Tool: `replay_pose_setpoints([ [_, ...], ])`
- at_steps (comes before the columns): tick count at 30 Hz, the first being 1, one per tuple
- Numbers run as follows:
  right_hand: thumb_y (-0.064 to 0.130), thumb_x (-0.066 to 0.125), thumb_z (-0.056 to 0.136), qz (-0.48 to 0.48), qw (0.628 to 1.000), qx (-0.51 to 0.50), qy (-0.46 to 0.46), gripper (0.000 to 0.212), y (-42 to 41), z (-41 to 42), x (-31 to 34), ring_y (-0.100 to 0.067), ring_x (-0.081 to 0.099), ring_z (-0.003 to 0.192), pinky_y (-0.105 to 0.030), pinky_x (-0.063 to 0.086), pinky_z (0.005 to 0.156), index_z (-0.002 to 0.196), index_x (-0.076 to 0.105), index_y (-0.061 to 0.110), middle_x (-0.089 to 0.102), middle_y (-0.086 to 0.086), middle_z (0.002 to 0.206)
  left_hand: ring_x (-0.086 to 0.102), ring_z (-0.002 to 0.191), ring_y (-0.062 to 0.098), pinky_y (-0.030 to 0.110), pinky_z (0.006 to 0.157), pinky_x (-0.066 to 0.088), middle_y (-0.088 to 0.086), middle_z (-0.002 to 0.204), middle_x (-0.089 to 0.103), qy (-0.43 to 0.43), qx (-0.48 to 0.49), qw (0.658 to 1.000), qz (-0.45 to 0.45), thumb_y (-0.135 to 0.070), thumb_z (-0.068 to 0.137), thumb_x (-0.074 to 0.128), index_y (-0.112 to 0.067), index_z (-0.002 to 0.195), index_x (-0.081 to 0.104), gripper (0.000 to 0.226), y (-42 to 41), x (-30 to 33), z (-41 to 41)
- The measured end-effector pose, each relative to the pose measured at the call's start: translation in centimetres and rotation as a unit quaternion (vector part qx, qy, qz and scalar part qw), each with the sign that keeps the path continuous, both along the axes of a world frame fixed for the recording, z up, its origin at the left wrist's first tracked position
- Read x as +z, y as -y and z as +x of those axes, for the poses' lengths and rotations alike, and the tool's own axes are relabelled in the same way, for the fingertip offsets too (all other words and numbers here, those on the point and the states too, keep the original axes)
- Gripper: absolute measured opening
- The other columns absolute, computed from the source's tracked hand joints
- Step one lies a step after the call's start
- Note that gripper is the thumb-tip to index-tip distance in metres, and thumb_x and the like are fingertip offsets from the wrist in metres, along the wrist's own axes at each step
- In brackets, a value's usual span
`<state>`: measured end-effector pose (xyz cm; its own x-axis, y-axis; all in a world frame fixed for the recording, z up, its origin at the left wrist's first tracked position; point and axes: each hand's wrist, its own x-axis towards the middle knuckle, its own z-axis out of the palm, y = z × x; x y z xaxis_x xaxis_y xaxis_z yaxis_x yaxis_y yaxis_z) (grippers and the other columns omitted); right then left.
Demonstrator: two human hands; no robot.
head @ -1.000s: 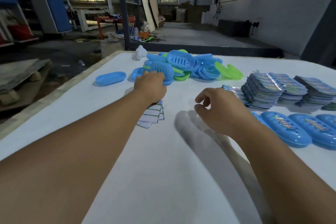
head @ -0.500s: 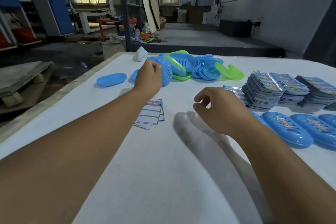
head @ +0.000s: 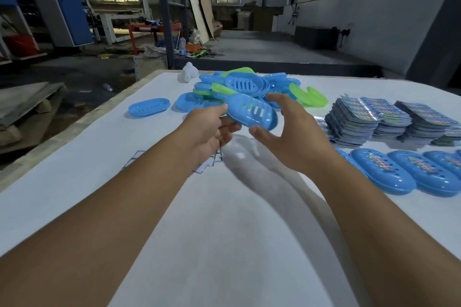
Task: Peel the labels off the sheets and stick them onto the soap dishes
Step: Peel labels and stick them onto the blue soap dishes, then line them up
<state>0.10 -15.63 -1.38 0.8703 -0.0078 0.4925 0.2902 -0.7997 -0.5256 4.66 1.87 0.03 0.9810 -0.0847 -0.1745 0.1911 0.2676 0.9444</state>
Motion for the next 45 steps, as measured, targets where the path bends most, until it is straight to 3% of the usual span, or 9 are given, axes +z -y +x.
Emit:
replay_pose_setpoints([
  [5, 0.054, 0.073, 0.086, -0.028, 0.999, 0.024, -0.022, 0.058, 0.0, 0.0, -0.1, -0.003, 0.052, 0.086, -0.018, 0.036, 0.07, 0.137, 0.049, 0.04, 0.056, 0.013, 0.127, 0.073, 0.076, 0.015, 0.018, 0.047, 0.048, 0.008, 0.089, 0.078, -0.016, -0.056, 0.998, -0.037, -0.021, 0.104, 0.048, -0.013, 0.106, 0.064, 0.019, -0.3, -0.3, -1.5],
  [8, 0.055, 0.074, 0.084, -0.024, 0.999, 0.025, -0.04, 0.056, 0.1, 0.0, -0.2, -0.012, 0.055, 0.098, -0.024, 0.041, 0.077, 0.133, 0.051, 0.039, 0.058, 0.01, 0.123, 0.072, 0.066, 0.012, 0.018, 0.048, 0.049, 0.006, 0.083, 0.078, 0.009, -0.044, 0.998, 0.032, -0.021, 0.102, 0.053, -0.01, 0.105, 0.066, 0.017, -0.7, -0.3, -1.7],
  [10, 0.053, 0.073, 0.085, -0.022, 0.997, 0.021, -0.064, 0.053, 0.3, 0.0, -0.2, -0.018, 0.056, 0.109, -0.032, 0.043, 0.087, 0.132, 0.051, 0.039, 0.061, 0.007, 0.124, 0.067, 0.062, 0.011, 0.021, 0.055, 0.051, 0.002, 0.077, 0.077, 0.067, -0.016, 0.981, 0.179, -0.029, 0.099, 0.058, -0.011, 0.097, 0.071, 0.022, -1.1, -0.5, -1.6],
  [13, 0.048, 0.07, 0.086, -0.058, 0.992, 0.025, -0.107, 0.054, 0.8, 0.0, -0.4, -0.022, 0.052, 0.115, -0.036, 0.043, 0.092, 0.135, 0.048, 0.039, 0.06, 0.006, 0.126, 0.062, 0.062, 0.011, 0.023, 0.058, 0.045, -0.007, 0.068, 0.07, 0.18, 0.057, 0.877, 0.442, -0.044, 0.093, 0.06, -0.019, 0.078, 0.07, 0.031, -2.0, -1.0, -1.5],
  [17, 0.046, 0.069, 0.086, -0.116, 0.981, 0.028, -0.151, 0.059, 0.9, -0.2, -0.9, -0.019, 0.045, 0.108, -0.033, 0.038, 0.086, 0.139, 0.043, 0.04, 0.053, 0.008, 0.117, 0.059, 0.083, 0.018, 0.032, 0.068, 0.044, -0.008, 0.091, 0.06, 0.194, 0.085, 0.711, 0.671, -0.052, 0.093, 0.053, -0.031, 0.092, 0.062, 0.024, -2.7, -1.1, -1.5],
  [22, 0.047, 0.064, 0.087, -0.145, 0.972, 0.026, -0.183, 0.059, 1.0, -0.2, -1.3, -0.017, 0.044, 0.098, -0.03, 0.034, 0.08, 0.141, 0.042, 0.04, 0.048, 0.011, 0.108, 0.052, 0.101, 0.022, 0.034, 0.071, 0.04, 0.0, 0.113, 0.056, 0.156, 0.043, 0.633, 0.757, -0.066, 0.088, 0.05, -0.029, 0.114, 0.055, 0.045, -3.4, -1.8, -1.7],
  [28, 0.052, 0.065, 0.084, -0.139, 0.972, 0.028, -0.189, 0.063, 0.9, -0.3, -1.3, -0.019, 0.047, 0.099, -0.031, 0.037, 0.08, 0.141, 0.041, 0.042, 0.05, 0.01, 0.111, 0.057, 0.101, 0.02, 0.034, 0.075, 0.049, -0.003, 0.113, 0.064, 0.14, 0.033, 0.657, 0.74, -0.068, 0.084, 0.058, -0.031, 0.122, 0.05, 0.053, -3.7, -2.0, -1.2],
  [39, 0.053, 0.066, 0.086, -0.136, 0.971, 0.03, -0.196, 0.063, 0.6, -0.4, -1.2, -0.022, 0.049, 0.111, -0.032, 0.038, 0.085, 0.142, 0.041, 0.04, 0.056, 0.002, 0.13, 0.056, 0.087, 0.01, 0.029, 0.063, 0.04, -0.005, 0.112, 0.06, 0.093, 0.037, 0.799, 0.592, -0.053, 0.068, 0.084, -0.032, 0.126, 0.05, 0.07, -4.9, -2.3, 0.3],
  [45, 0.054, 0.066, 0.086, -0.139, 0.971, 0.027, -0.194, 0.063, 0.5, -0.5, -1.1, -0.024, 0.05, 0.116, -0.035, 0.042, 0.09, 0.142, 0.042, 0.04, 0.056, 0.002, 0.13, 0.065, 0.102, 0.02, 0.04, 0.086, 0.056, -0.001, 0.116, 0.061, 0.074, 0.052, 0.86, 0.503, -0.036, 0.065, 0.091, -0.029, 0.127, 0.05, 0.075, -5.2, -1.8, 0.2],
])
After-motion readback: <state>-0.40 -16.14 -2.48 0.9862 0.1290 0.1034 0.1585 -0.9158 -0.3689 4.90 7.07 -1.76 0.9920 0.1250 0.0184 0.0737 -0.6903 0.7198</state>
